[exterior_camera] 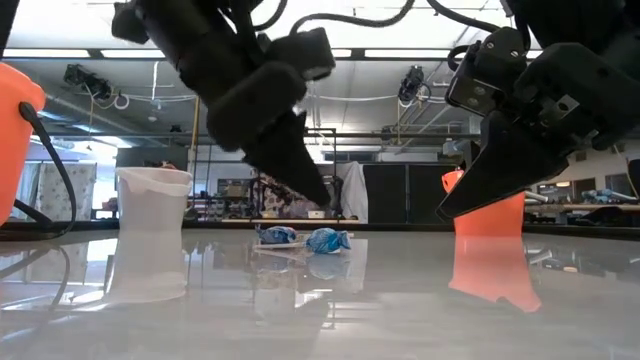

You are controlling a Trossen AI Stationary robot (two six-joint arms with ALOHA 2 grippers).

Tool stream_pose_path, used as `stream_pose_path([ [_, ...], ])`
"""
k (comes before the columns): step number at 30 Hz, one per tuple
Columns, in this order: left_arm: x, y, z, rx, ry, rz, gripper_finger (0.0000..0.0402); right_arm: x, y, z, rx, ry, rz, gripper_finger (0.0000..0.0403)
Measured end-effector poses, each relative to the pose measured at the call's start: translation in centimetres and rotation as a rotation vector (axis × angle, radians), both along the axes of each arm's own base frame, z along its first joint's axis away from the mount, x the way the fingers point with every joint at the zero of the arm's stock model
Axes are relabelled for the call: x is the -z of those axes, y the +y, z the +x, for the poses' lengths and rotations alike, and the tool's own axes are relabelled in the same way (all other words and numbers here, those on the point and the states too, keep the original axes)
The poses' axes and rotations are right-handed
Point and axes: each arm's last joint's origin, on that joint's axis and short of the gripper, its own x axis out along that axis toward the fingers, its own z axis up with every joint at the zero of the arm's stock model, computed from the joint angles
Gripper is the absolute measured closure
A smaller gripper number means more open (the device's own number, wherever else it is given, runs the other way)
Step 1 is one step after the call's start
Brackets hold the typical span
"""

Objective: Sort candy by brand, put in halloween buckets
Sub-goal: Put the top blue lollipop into the bottom orange bucket

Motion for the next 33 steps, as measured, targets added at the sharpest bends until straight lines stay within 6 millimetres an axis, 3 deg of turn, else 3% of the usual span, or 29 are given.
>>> stream_pose_path([
  [9, 2.1, 0.2, -0.7, 0.003, 0.160, 0.004, 0.0249, 0.0, 0.0, 0.0, 0.000, -0.002, 0.000, 0.0320],
  [15, 2.4, 0.2, -1.3, -0.019, 0.231, -0.045, 0.0249, 0.0, 0.0, 0.0, 0.000, -0.002, 0.000, 0.0320],
  [19, 2.3, 0.1, -1.2, -0.006, 0.222, -0.071, 0.0260, 0.0, 0.0, 0.0, 0.000, -0.002, 0.000, 0.0320],
  [28, 2.1, 0.1, -0.8, 0.003, 0.201, -0.091, 0.0323, 0.0, -0.1, 0.0, 0.019, -0.008, -0.016, 0.0320],
  [33, 0.3, 0.0, -0.7, -0.008, 0.321, -0.073, 0.0320, 0.0, -0.1, 0.0, 0.019, -0.008, -0.016, 0.0320],
])
